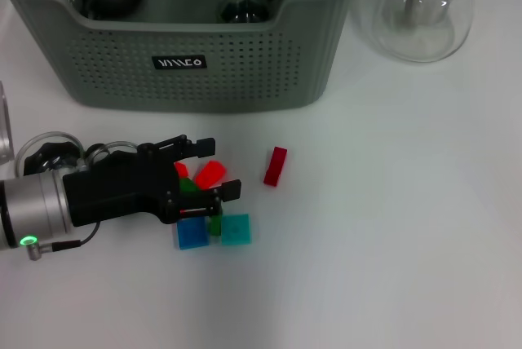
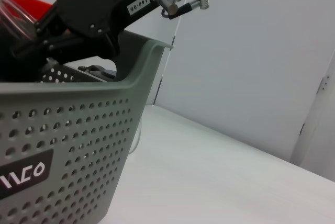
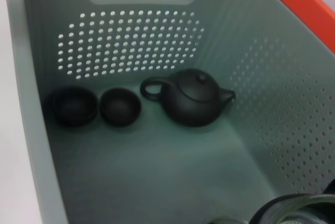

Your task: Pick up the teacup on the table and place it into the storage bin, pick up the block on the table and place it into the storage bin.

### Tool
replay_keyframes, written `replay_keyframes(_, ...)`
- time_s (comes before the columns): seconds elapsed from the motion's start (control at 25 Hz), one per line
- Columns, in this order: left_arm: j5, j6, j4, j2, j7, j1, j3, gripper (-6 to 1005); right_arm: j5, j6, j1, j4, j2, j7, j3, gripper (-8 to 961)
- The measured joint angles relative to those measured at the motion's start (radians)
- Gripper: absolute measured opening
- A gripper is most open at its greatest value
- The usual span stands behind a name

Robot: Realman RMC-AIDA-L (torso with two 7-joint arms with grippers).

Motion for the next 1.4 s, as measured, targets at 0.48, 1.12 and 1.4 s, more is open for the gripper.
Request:
replay_keyframes(0.48, 0.000, 0.000, -0.001, -0.001, 0.000, 0.000, 0.002, 859, -0.004, 0.009, -0.005, 0.014, 0.000, 0.025, -0.041, 55)
replay_keyframes(1.12, 0.001, 0.001, -0.006, -0.001, 0.000, 0.000, 0.005, 859, -0.007, 0.001, -0.014, 0.014, -0.002, 0.048, -0.054, 114)
replay_keyframes(1.4, 0.005, 0.001, -0.008, -0.001, 0.000, 0.003, 0.003, 859, -0.007, -0.001, -0.019, -0.001, -0.002, 0.049, -0.054, 276)
